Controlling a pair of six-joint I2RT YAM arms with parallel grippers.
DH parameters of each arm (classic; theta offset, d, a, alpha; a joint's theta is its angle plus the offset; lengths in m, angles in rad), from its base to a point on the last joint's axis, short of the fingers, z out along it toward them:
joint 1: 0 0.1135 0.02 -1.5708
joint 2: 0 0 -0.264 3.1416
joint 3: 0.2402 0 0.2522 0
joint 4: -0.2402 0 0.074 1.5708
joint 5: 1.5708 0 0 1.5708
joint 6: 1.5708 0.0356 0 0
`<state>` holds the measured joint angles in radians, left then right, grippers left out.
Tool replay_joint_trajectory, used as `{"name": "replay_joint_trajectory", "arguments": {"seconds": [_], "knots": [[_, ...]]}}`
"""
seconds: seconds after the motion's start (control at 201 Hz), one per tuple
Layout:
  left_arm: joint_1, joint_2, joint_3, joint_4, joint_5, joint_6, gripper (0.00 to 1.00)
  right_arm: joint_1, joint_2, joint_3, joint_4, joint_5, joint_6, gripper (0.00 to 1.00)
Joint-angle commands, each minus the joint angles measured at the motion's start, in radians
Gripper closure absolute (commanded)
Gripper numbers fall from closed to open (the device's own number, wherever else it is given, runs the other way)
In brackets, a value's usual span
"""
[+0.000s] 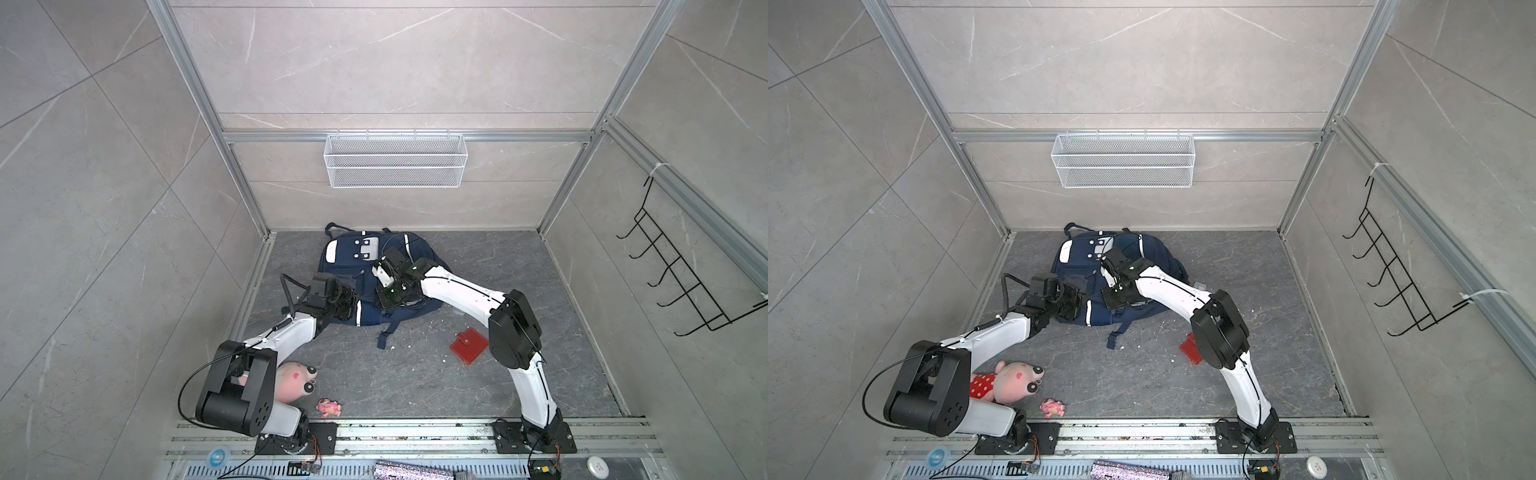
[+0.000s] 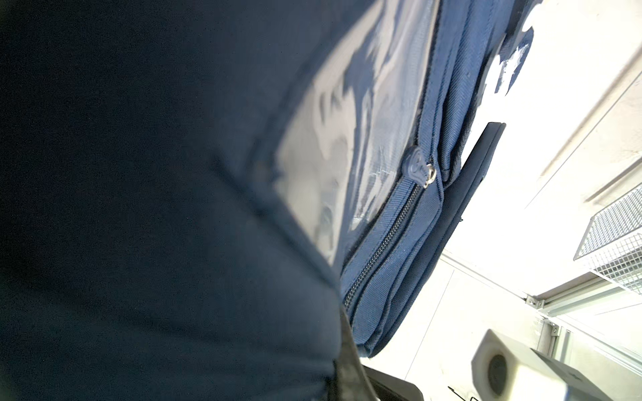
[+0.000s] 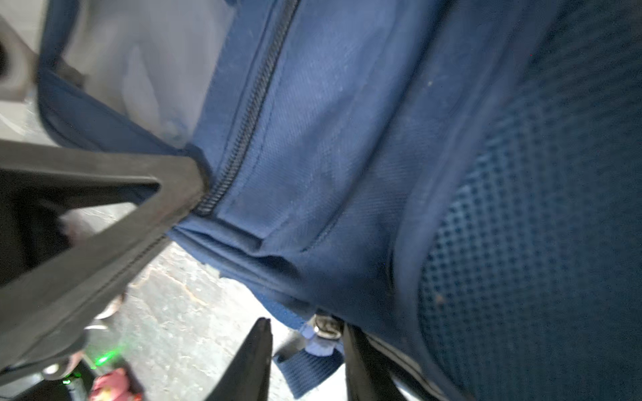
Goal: Pack the student bag
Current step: 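Drag the zipper pull along the bag with the right gripper while the left holds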
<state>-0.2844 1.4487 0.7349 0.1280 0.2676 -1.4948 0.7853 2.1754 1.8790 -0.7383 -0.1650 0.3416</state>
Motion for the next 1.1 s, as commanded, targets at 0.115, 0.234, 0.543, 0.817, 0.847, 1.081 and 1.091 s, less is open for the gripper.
{"name": "replay_joint_trajectory", "arguments": {"seconds": [0.115, 0.234, 0.543, 0.817, 0.847, 1.081, 1.091], "knots": [[-0.016, 0.004, 0.051, 0.109, 0.095, -0.037, 1.0, 0.011, 0.073, 0.053, -0.075, 0.148, -0.07, 0.61], [-0.012, 0.006, 0.052, 0.117, 0.091, -0.042, 1.0, 0.013, 0.084, 0.059, -0.087, 0.17, -0.085, 0.63], [0.001, 0.012, 0.063, 0.107, 0.093, -0.035, 1.0, 0.013, 0.094, 0.061, -0.086, 0.18, -0.102, 0.88], [0.02, -0.012, 0.055, 0.079, 0.09, -0.015, 1.0, 0.004, 0.046, -0.009, -0.058, 0.184, -0.09, 1.0], [0.023, -0.016, 0.055, 0.073, 0.089, -0.01, 1.0, 0.001, 0.034, -0.022, -0.049, 0.183, -0.089, 1.0], [0.063, -0.037, 0.042, 0.041, 0.089, 0.055, 1.0, -0.034, -0.067, -0.162, 0.013, 0.173, -0.057, 1.0], [0.067, -0.039, 0.04, 0.043, 0.09, 0.057, 1.0, -0.037, -0.071, -0.17, 0.017, 0.171, -0.054, 1.0]]}}
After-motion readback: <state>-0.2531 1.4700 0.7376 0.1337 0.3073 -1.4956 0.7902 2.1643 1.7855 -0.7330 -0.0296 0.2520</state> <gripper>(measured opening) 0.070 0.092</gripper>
